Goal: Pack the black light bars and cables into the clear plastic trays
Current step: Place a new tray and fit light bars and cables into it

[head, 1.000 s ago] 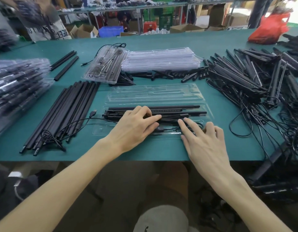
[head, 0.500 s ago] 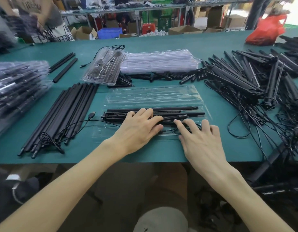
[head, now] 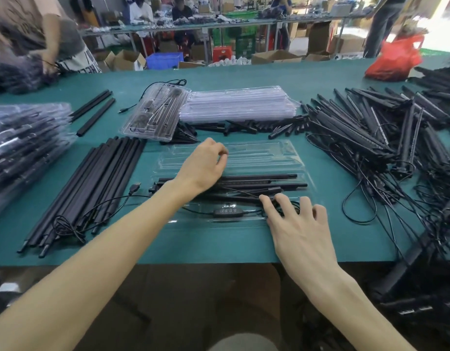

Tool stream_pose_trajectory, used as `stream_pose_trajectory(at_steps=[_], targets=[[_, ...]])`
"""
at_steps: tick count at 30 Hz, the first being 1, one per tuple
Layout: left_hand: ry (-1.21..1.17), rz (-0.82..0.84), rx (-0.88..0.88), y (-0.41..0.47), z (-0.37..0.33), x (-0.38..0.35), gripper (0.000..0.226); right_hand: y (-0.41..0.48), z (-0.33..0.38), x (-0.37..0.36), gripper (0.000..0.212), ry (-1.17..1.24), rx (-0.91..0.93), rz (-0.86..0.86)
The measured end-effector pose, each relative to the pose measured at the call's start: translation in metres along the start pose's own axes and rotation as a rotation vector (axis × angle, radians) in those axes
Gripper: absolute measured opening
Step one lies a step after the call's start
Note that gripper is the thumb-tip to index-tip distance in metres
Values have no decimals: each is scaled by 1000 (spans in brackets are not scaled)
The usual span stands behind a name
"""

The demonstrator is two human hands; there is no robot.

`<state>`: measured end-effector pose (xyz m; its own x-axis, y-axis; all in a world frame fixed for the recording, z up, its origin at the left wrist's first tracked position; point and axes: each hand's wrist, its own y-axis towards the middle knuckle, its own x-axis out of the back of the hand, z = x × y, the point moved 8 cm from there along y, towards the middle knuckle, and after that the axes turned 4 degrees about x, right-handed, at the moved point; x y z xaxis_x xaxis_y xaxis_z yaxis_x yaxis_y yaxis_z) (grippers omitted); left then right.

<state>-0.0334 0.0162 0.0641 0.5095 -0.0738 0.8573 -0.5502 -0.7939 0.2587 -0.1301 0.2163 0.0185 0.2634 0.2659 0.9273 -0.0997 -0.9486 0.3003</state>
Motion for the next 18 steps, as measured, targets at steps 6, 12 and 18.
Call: stream_pose_trajectory(at_steps=[6,12,18], targets=[[226,241,103,54,22,-31,49,-1,-1,6,52,2,1,-115],[271,284,163,77,31,-45,49,1,-2,5,54,28,-25,-118],[329,214,108,84,28,-43,60,1,0,5,52,16,-23,-111]])
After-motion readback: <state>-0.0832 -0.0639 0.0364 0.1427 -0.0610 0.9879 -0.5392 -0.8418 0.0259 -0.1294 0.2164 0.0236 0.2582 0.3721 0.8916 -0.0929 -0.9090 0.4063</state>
